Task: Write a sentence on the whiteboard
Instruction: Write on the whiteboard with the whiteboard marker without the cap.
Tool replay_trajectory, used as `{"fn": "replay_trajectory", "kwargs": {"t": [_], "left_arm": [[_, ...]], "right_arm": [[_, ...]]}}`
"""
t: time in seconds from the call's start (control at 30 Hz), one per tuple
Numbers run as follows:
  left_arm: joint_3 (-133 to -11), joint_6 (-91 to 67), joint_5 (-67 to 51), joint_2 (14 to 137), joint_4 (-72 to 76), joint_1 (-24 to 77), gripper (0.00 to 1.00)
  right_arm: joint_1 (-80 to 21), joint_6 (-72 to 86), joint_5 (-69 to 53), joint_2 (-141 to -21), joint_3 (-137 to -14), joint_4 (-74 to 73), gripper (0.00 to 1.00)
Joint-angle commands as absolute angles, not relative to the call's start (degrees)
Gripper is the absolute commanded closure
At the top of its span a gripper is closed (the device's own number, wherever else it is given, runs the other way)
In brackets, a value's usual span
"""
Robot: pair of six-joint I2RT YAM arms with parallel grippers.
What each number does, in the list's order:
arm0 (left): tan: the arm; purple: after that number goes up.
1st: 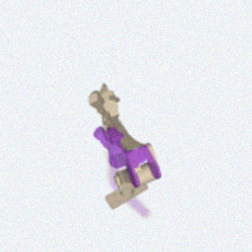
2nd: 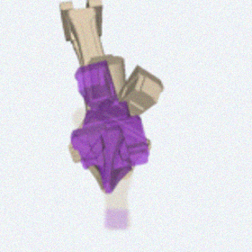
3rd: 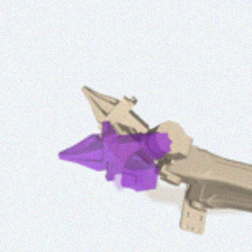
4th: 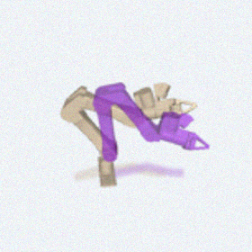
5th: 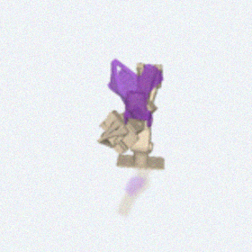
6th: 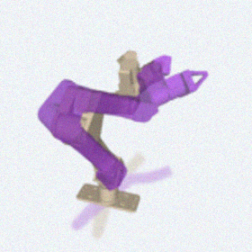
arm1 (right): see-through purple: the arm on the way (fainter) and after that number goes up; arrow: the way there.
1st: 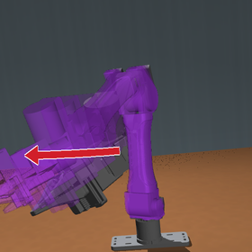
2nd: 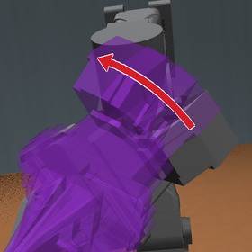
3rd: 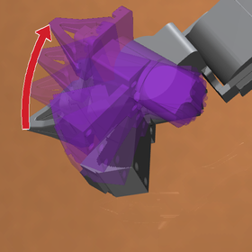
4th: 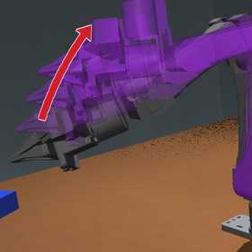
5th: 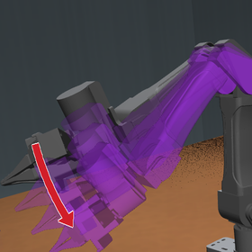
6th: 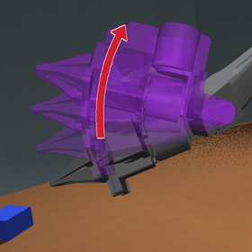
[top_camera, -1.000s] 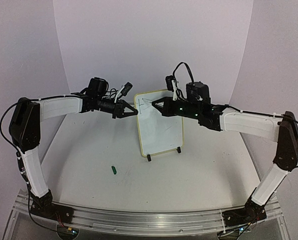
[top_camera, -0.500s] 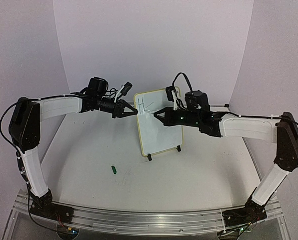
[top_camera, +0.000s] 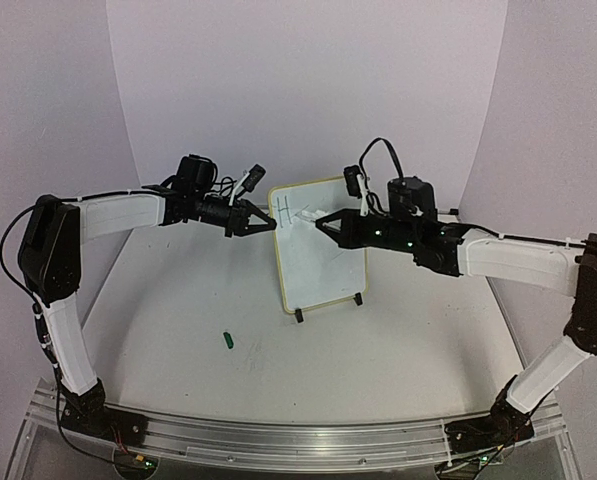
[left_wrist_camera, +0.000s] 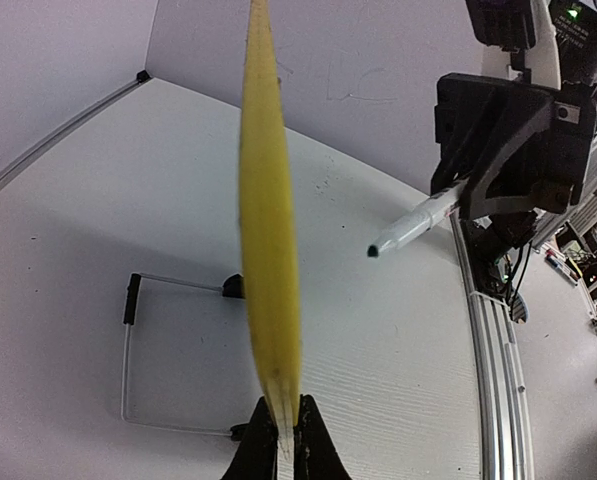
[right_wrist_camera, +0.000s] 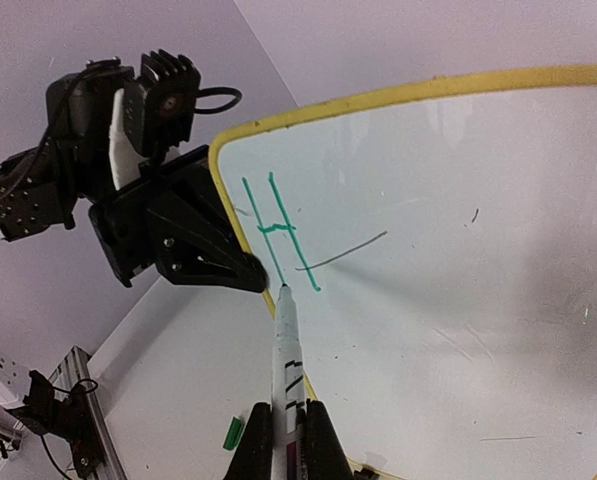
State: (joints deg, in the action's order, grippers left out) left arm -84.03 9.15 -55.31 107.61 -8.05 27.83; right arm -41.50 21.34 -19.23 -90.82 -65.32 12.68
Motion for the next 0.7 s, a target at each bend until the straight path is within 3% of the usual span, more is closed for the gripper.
{"fn": "replay_trajectory", "kwargs": {"t": [0.0, 0.67], "left_arm": [[-85.3, 10.8, -54.6, 107.2, -13.5, 28.2, 1.00], [-86.0, 11.4, -54.5, 107.6, -14.6, 28.2, 1.00]], "right_arm": [[-41.1, 21.9, -21.9, -86.5, -64.6, 14.4, 1.00], [-36.7, 24.0, -30.4, -92.9, -67.5, 18.9, 1.00]]}}
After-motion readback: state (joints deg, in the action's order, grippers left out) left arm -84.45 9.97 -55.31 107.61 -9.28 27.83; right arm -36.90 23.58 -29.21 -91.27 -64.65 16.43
